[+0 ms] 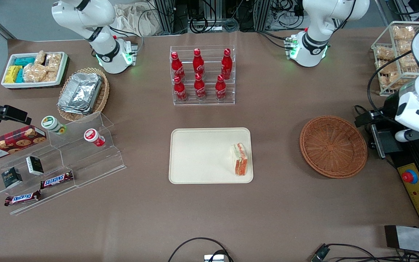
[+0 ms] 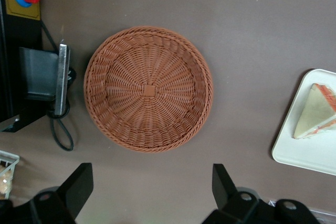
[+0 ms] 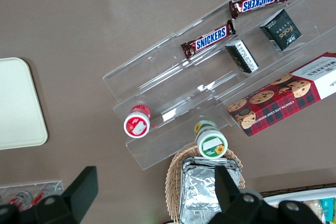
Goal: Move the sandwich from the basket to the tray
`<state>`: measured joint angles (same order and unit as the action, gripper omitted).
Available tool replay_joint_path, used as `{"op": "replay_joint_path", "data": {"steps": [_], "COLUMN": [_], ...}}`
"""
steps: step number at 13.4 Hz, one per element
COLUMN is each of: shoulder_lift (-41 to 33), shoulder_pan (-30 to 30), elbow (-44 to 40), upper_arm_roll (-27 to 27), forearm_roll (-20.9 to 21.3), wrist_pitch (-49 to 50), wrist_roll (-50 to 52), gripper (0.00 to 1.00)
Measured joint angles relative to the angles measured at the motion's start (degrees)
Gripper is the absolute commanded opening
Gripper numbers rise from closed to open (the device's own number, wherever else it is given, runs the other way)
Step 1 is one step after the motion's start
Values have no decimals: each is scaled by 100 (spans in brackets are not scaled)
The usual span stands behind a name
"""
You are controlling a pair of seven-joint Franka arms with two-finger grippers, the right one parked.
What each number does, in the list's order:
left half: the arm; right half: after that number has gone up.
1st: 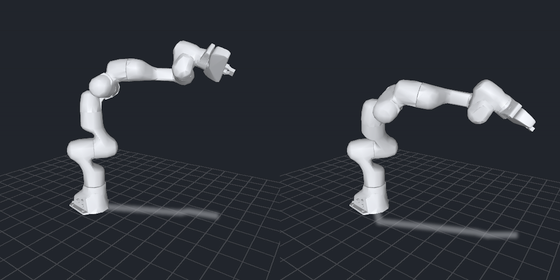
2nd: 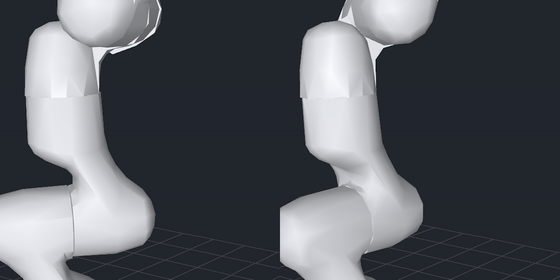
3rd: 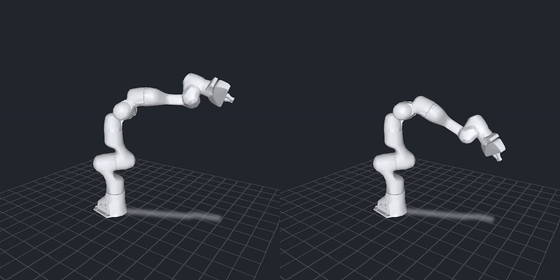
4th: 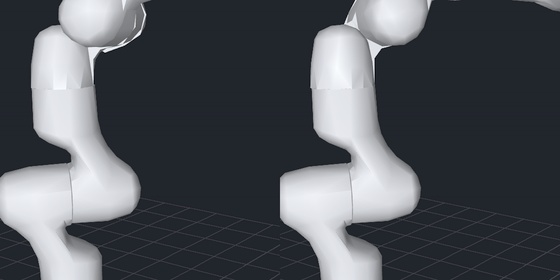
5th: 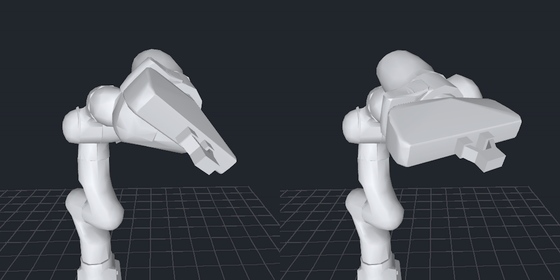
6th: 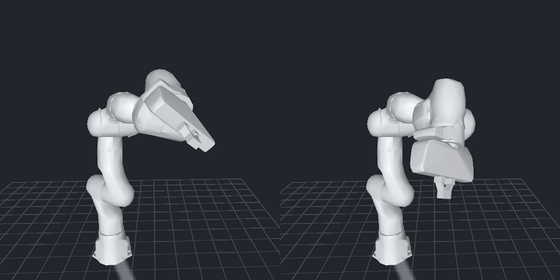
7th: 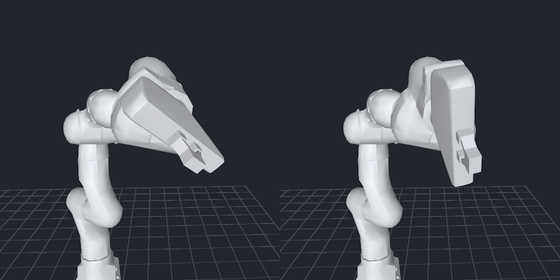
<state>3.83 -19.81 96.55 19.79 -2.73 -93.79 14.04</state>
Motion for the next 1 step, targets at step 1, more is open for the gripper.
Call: {"op": "replay_joint_path", "data": {"steps": [1], "shoulder_lift": [74], "shoulder_pan": [-3], "elbow": [-133], "upper_arm_roll": [2], "forearm_roll": [4], "wrist_pitch": [64], "wrist_roll": [0], "gripper": [100]}}
